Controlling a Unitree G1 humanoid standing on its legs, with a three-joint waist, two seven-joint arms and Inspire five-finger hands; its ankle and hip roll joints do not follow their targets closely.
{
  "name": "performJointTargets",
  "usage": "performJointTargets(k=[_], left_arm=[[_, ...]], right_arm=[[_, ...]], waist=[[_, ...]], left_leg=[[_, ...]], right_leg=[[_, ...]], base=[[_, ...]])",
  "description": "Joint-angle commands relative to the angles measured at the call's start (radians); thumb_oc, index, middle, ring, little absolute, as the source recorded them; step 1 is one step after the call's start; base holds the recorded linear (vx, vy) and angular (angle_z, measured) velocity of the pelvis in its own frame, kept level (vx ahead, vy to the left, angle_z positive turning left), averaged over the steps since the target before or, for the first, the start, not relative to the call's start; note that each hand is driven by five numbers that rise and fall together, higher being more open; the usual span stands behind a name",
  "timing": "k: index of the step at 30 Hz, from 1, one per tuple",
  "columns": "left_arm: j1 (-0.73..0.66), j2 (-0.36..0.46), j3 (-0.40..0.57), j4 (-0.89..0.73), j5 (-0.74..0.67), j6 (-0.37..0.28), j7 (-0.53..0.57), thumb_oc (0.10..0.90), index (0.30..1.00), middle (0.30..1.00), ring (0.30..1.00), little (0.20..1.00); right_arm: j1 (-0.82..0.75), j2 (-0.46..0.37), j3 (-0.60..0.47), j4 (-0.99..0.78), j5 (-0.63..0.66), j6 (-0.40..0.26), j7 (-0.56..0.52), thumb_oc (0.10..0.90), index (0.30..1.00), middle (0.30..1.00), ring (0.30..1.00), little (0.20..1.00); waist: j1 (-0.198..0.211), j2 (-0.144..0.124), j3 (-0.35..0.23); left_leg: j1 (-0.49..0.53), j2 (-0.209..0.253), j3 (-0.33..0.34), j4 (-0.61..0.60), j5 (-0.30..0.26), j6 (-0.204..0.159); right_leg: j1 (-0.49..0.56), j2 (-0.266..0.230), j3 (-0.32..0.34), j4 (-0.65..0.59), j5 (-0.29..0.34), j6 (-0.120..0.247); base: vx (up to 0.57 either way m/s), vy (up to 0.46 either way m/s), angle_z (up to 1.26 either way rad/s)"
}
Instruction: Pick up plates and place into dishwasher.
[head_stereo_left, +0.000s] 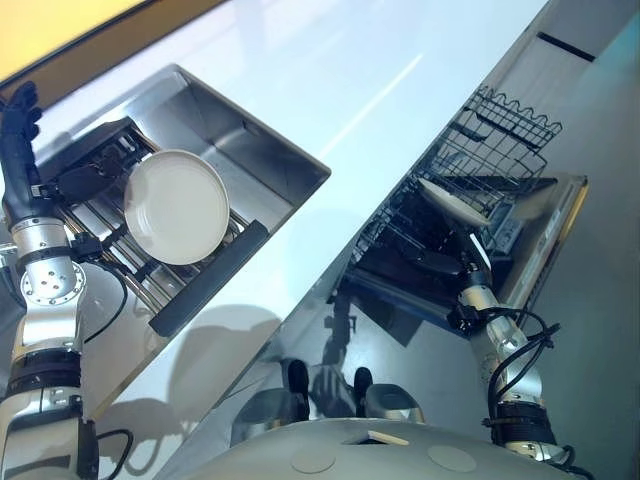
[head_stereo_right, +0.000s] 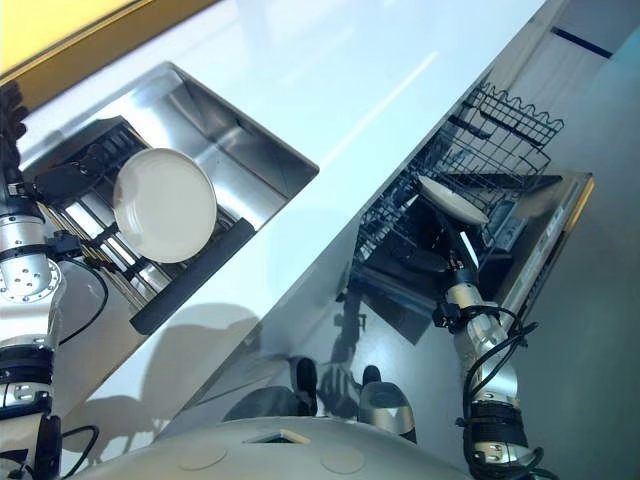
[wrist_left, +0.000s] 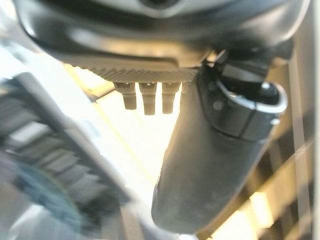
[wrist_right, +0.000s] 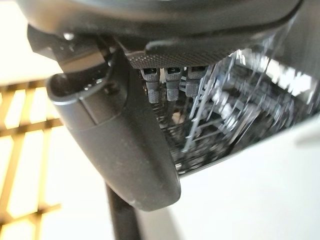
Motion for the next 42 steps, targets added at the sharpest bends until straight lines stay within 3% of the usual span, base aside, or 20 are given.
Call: performJointTargets(k=[1,3,5,8,13,19,25,34,42], left_arm=[[-0.008,0.029,0.102,-0.032,-0.097,-0.123,-0.036,0.8,0.9,0.9,0.9,0.9],[-0.007,0.02,0.104,-0.047,-0.102,-0.123,-0.048,0.8,0.9,0.9,0.9,0.9],[-0.009,0.025,0.102,-0.059,-0.085,-0.119,-0.041,0.8,0.9,0.9,0.9,0.9],[-0.006,0.049,0.116,-0.095,-0.096,-0.098,-0.044,0.8,0.9,0.9,0.9,0.9],[-0.026,0.127,0.121,-0.12,-0.094,-0.066,-0.06,0.8,0.9,0.9,0.9,0.9],[-0.112,0.256,0.06,-0.031,-0.036,-0.012,-0.066,0.8,0.9,0.9,0.9,0.9],[-0.192,0.35,-0.056,0.086,0.102,0.006,-0.135,0.8,0.9,0.9,0.9,0.9],[-0.345,0.538,-0.247,0.215,0.167,0.06,-0.314,0.8,0.9,0.9,0.9,0.9],[-0.513,0.64,-0.432,0.313,0.2,0.079,-0.34,0.8,0.9,0.9,0.9,0.9]], right_arm=[[-0.025,0.044,-0.062,-0.116,0.229,-0.065,0.035,0.8,0.9,0.9,0.9,0.9],[-0.035,0.071,-0.067,-0.132,0.266,-0.105,0.023,0.8,0.9,0.9,0.9,0.9],[-0.037,0.08,-0.067,-0.13,0.236,-0.097,0.017,0.8,0.9,0.9,0.9,0.9],[-0.012,0.06,-0.054,-0.104,0.178,-0.03,0.105,0.8,0.9,0.9,0.9,0.9],[0.032,-0.006,-0.017,-0.041,0.098,-0.07,0.196,0.8,0.9,0.9,0.9,0.9],[0.047,-0.129,0.052,-0.044,-0.05,-0.213,0.162,0.8,0.9,0.9,0.9,0.9],[0.02,-0.213,0.083,-0.081,-0.078,-0.22,0.132,0.8,0.9,0.9,0.9,0.9],[-0.004,-0.294,0.099,-0.06,-0.049,-0.214,0.11,0.8,0.9,0.9,0.9,0.9],[0.008,-0.333,0.114,-0.05,-0.034,-0.215,0.093,0.8,0.9,0.9,0.9,0.9]], waist=[[-0.01,0.042,-0.188],[-0.009,0.047,-0.197],[-0.009,0.052,-0.203],[-0.011,0.053,-0.207],[-0.016,0.048,-0.201],[-0.034,0.052,-0.189],[-0.047,0.056,-0.174],[-0.063,0.075,-0.166],[-0.081,0.089,-0.148]], left_leg=[[0.035,-0.02,0.049,-0.007,-0.096,0.0],[0.041,-0.018,0.055,-0.01,-0.098,-0.005],[0.042,-0.015,0.057,-0.011,-0.099,-0.01],[0.04,-0.012,0.056,-0.011,-0.097,-0.014],[0.036,-0.007,0.053,-0.004,-0.095,-0.023],[0.038,-0.003,0.054,0.0,-0.093,-0.029],[0.032,-0.002,0.059,-0.001,-0.09,-0.029],[0.028,-0.006,0.082,-0.004,-0.092,-0.021],[0.02,-0.018,0.103,-0.005,-0.096,-0.004]], right_leg=[[-0.103,0.057,-0.025,0.109,-0.024,-0.001],[-0.089,0.058,-0.036,0.08,-0.023,-0.002],[-0.084,0.058,-0.043,0.072,-0.026,-0.005],[-0.085,0.06,-0.047,0.071,-0.033,-0.01],[-0.088,0.066,-0.047,0.072,-0.039,-0.016],[-0.092,0.075,-0.033,0.079,-0.037,-0.017],[-0.096,0.078,-0.025,0.075,-0.03,-0.013],[-0.107,0.075,-0.013,0.065,-0.008,0.0],[-0.129,0.064,0.003,0.066,0.011,0.015]], base=[[-0.06,-0.092,0.14],[-0.07,-0.087,0.15],[-0.08,-0.079,0.08],[-0.08,-0.091,0.04],[-0.07,-0.098,0.01],[-0.04,-0.035,0.0],[0.0,0.005,-0.01],[0.01,0.057,-0.12],[0.06,0.096,-0.1]])
